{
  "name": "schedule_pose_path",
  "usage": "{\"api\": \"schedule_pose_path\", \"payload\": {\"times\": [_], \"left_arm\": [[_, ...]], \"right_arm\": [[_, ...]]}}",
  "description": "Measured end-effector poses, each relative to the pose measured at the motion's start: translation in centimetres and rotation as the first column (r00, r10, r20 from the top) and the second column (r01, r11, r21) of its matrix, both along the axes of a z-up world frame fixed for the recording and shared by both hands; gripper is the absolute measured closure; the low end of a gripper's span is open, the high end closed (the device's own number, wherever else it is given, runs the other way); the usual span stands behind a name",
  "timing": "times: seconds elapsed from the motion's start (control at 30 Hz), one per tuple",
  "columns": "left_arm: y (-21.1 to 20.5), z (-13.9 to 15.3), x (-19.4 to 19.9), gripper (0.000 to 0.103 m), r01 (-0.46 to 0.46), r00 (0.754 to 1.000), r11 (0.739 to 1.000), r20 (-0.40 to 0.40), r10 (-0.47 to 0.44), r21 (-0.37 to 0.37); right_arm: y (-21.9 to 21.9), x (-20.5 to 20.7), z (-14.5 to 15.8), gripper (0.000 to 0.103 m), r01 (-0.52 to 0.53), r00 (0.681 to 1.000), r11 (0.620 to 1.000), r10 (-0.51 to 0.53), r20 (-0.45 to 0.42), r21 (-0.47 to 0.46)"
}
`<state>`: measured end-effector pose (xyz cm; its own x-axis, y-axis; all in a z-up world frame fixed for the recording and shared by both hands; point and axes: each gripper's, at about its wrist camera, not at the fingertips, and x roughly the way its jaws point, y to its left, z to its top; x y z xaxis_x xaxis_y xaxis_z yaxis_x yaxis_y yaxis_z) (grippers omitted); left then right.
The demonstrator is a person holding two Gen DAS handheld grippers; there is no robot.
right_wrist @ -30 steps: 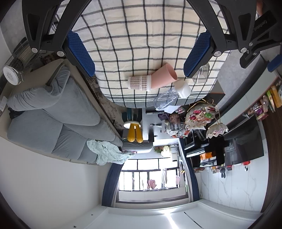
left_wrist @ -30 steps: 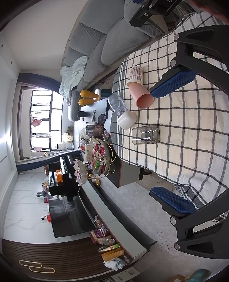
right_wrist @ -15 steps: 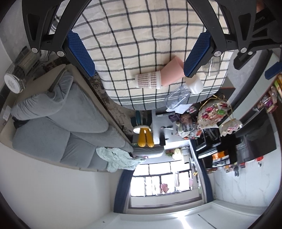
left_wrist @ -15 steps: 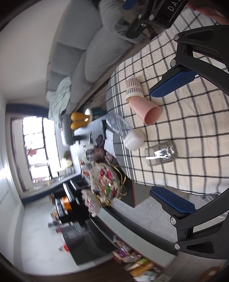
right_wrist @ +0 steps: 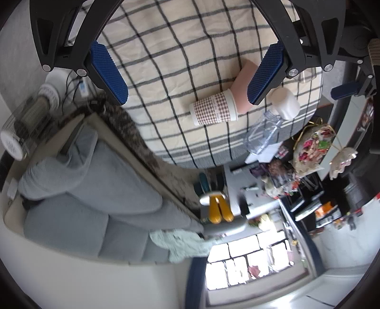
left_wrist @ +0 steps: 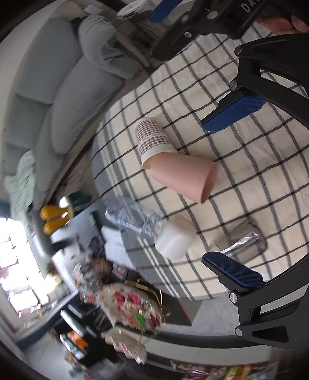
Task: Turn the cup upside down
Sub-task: 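Move the left gripper down to the pink cup and close around it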
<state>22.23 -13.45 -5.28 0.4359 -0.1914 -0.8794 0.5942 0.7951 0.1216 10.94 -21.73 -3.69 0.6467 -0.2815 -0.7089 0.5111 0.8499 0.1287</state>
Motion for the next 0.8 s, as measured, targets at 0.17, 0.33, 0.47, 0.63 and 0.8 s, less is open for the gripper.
{"api": "schedule_pose_path", "payload": {"times": [0.17, 0.33, 0.47, 0.63, 0.8], "left_arm": [[-3.0, -2.8, 3.4, 0.0, 0.079, 0.988, 0.992, -0.137, -0.065, 0.097], [-5.8, -6.0, 5.6, 0.0, 0.16, 0.958, 0.971, -0.263, -0.11, 0.177], [-7.1, -8.6, 7.5, 0.004, 0.193, 0.934, 0.95, -0.342, -0.102, 0.244], [-8.6, -10.8, 8.0, 0.009, 0.279, 0.897, 0.914, -0.419, -0.139, 0.294], [-9.4, -12.9, 8.5, 0.017, 0.322, 0.868, 0.882, -0.479, -0.13, 0.345]], "right_arm": [[-2.1, 2.1, -2.4, 0.002, 0.072, 0.996, 0.992, -0.067, -0.057, 0.099], [-3.7, 3.6, -4.5, 0.002, 0.134, 0.988, 0.978, -0.12, -0.095, 0.157], [-5.0, 4.5, -6.2, 0.002, 0.19, 0.978, 0.96, -0.167, -0.123, 0.208], [-6.0, 5.1, -8.0, 0.002, 0.23, 0.969, 0.938, -0.197, -0.147, 0.259], [-6.1, 5.7, -9.0, 0.002, 0.229, 0.969, 0.93, -0.191, -0.154, 0.288]]}}
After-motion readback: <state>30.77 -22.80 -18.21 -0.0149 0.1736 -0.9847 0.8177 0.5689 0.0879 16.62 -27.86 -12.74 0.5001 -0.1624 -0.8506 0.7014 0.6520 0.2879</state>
